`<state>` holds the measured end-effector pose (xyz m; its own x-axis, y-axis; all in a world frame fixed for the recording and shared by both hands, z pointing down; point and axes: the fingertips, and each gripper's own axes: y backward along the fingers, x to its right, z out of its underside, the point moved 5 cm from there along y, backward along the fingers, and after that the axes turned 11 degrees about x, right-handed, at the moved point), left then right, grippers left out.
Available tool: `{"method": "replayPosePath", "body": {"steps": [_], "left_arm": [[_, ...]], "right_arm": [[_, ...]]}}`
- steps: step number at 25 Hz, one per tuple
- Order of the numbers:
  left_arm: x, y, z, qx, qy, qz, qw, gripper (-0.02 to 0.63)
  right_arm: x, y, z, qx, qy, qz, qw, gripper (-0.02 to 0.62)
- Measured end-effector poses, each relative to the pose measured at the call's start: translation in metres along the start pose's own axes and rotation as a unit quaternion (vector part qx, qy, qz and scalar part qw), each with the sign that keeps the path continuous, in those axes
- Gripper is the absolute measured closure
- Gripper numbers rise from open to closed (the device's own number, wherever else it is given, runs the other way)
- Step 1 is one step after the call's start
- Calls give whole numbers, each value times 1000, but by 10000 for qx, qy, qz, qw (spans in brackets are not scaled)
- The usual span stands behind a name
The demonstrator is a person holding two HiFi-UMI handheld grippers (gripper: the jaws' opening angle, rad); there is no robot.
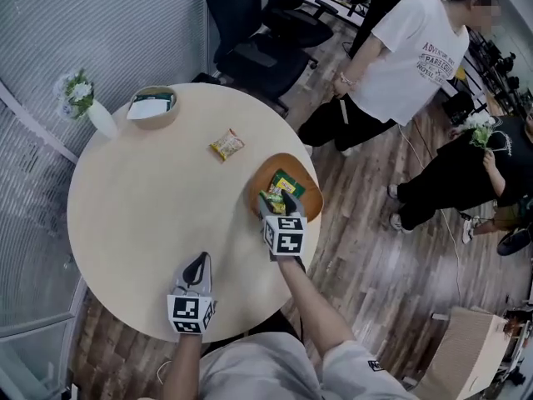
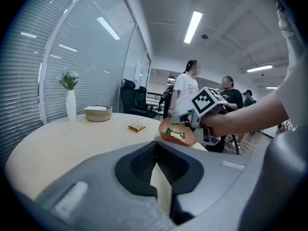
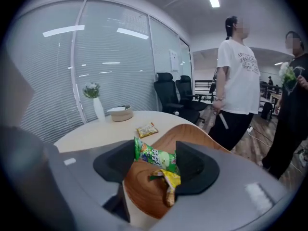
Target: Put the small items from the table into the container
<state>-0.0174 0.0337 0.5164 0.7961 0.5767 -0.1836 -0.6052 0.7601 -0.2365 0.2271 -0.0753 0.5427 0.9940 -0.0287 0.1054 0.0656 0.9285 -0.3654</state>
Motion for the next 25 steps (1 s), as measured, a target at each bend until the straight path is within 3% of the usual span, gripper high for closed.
{"method": "replayPosePath", "body": {"steps": [5,12,20,23,25], "left_arm": [[5,-7,-3,-55,-80,130,9999,611],[6,-14,-1,-138,-126,220,9996,611],[9,-15,1,-139,-116,225,9996,611],[11,-11,0,-119,-96,166,9997,611],[15,-8,-3,-82,-87,123,9999,611]], "right_arm": [[38,7,17,-315,133,304,9990,324],[49,7,30,-346,115,368,9987,298],[44,14,17,-11,62,216,9997,253],[34,24,5,196,19,32,9998,294],[22,36,-9,443,-16,-209,9988,381]]}}
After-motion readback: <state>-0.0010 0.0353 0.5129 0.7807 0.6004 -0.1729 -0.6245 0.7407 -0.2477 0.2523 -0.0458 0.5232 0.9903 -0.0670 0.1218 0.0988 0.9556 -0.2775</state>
